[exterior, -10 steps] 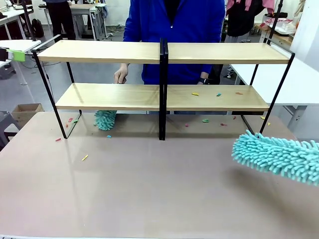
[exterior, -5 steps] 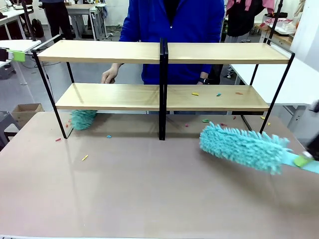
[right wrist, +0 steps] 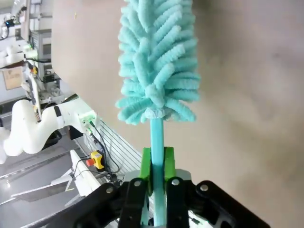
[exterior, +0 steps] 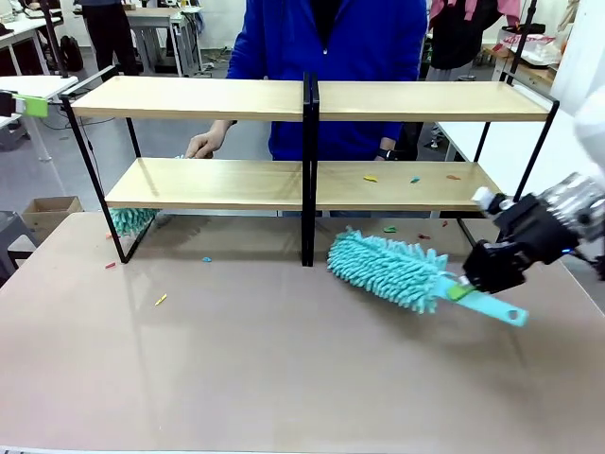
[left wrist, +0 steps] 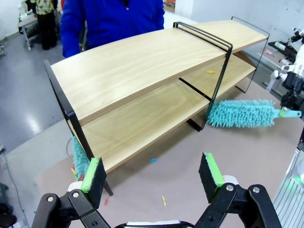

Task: Clean the shelves.
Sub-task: Clean another randomly selected level of the Shelf with the Duster.

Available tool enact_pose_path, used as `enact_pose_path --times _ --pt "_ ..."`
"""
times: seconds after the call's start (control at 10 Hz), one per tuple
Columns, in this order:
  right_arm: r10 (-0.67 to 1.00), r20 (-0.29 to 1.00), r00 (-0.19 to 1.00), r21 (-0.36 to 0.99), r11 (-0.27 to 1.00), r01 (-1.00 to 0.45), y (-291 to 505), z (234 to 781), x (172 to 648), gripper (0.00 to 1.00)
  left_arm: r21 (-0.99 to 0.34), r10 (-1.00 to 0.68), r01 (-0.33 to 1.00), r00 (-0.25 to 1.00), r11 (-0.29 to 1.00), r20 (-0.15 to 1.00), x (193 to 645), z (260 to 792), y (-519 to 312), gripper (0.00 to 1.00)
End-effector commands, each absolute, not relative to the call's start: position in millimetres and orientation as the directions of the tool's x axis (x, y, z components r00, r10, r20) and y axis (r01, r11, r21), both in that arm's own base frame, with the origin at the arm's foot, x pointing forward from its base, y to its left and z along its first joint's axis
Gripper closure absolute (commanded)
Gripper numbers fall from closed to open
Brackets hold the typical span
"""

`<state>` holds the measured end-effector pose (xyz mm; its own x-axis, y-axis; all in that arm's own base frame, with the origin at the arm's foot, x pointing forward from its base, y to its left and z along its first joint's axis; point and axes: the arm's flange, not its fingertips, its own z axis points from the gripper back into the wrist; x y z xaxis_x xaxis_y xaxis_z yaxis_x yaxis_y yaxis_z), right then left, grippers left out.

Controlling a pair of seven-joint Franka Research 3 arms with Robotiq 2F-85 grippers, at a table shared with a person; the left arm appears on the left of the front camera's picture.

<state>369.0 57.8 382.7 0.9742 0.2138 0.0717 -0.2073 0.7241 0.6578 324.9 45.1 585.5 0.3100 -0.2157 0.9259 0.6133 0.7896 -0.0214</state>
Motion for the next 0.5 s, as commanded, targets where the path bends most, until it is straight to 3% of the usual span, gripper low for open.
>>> enact_pose_path --times 0.0,0.4 --pt "0.209 0.091 0.974 0.683 0.698 -0.214 80.0 376.3 399.3 0.88 -0.019 -0.22 0.612 0.313 0.791 0.924 325.8 585.0 44.9 0.0" --pt "0.108 0.13 0.986 0.648 0.743 -0.167 106.0 359.3 420.8 0.88 -0.019 -0.22 0.612 0.313 0.791 0.924 325.8 585.0 44.9 0.0"
